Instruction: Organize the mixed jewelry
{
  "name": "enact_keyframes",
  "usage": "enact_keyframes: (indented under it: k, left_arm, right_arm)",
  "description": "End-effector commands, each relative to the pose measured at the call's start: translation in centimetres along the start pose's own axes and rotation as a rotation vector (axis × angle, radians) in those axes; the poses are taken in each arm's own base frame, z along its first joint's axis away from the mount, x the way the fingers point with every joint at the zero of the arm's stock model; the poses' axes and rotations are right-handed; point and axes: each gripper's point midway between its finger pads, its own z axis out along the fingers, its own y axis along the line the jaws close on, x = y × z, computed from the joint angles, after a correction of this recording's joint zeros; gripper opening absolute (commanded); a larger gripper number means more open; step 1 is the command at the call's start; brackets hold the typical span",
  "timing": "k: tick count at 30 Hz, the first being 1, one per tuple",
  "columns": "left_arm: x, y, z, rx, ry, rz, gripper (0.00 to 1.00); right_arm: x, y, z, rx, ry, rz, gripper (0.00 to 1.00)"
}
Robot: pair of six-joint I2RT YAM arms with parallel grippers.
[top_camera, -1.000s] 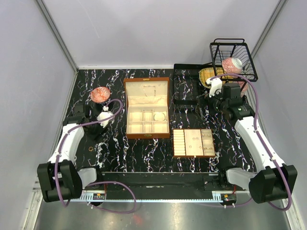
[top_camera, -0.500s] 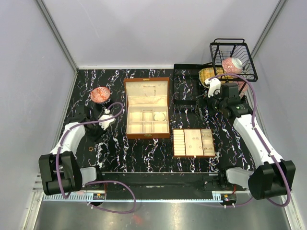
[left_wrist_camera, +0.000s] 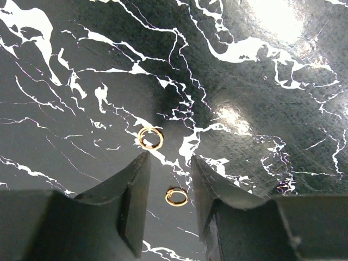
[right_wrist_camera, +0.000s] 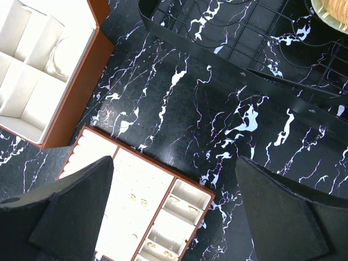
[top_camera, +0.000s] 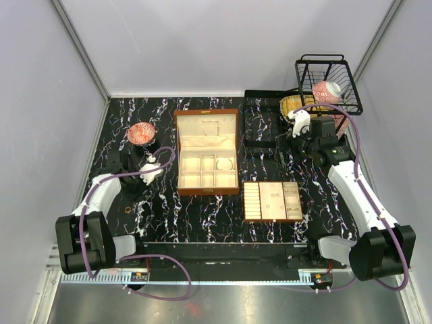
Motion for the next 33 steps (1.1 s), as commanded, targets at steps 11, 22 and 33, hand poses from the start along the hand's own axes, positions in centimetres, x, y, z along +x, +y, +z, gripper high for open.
enact_keyframes:
  k: [11, 22, 33]
  left_arm:
    - [0.4, 0.9, 1.3, -0.012, 0.005, 0.053, 0.34]
    - [0.5, 1.4, 1.7, -0.021, 0.014, 0.062, 0.33]
    - [0.8, 1.2, 2.2, -0.009, 0.021, 0.070, 0.32]
  right_arm:
    - [-1.0, -0.6, -0.1, 0.025, -0.012, -0.019, 1.00]
    - [-0.9, -0.7, 0.0, 0.028, -0.006, -0.017, 1.00]
    - [-0.7, -0.8, 0.1, 0.030, 0.001, -0.020, 1.00]
